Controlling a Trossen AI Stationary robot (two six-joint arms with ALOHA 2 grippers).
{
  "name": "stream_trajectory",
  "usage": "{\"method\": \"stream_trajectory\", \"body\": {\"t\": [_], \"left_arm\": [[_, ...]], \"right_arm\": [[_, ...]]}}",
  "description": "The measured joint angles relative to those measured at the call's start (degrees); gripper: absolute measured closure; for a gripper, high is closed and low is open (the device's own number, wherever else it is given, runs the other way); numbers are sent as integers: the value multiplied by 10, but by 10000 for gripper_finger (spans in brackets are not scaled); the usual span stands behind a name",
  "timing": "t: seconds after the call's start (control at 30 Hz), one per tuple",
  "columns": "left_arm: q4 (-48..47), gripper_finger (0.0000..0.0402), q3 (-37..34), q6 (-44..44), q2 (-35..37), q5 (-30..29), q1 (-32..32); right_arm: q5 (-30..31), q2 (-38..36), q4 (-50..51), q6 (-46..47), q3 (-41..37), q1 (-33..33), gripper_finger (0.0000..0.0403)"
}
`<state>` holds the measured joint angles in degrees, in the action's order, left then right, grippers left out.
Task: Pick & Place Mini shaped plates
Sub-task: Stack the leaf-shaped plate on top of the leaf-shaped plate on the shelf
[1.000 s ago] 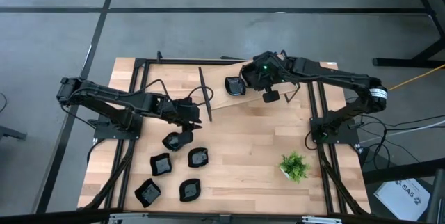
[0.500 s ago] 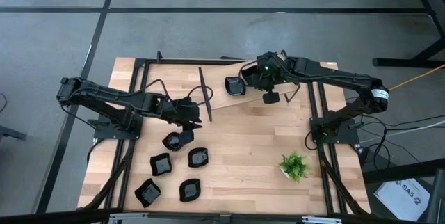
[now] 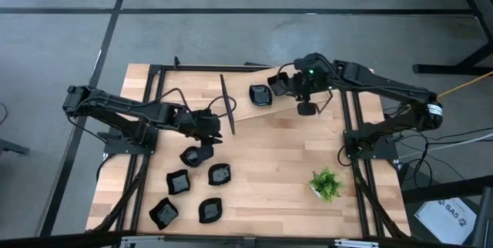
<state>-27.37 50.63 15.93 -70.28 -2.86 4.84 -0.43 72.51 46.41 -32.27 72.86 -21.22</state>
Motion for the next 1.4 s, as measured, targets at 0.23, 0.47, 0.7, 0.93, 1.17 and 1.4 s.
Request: {"method": "stream_trajectory", "body": {"t": [0.23, 0.47, 0.7, 0.93, 1.17, 1.4], "left_arm": [[-101, 315, 0, 47, 0, 15, 28], [-130, 316, 0, 120, 0, 1, 101], [-130, 316, 0, 190, 0, -59, 175], [-131, 316, 0, 246, -47, -80, 218], [-131, 316, 0, 256, -128, -77, 230], [-151, 316, 0, 311, -188, -49, 230]], "right_arm": [[-82, -1, 41, 70, 0, 1, 251], [-152, -1, 53, 98, 0, 19, 250], [-153, 0, 53, 113, 0, 75, 261], [-153, 0, 68, 134, 0, 119, 272], [-152, 0, 68, 141, 0, 130, 282], [-152, 0, 68, 142, 0, 130, 284]]}}
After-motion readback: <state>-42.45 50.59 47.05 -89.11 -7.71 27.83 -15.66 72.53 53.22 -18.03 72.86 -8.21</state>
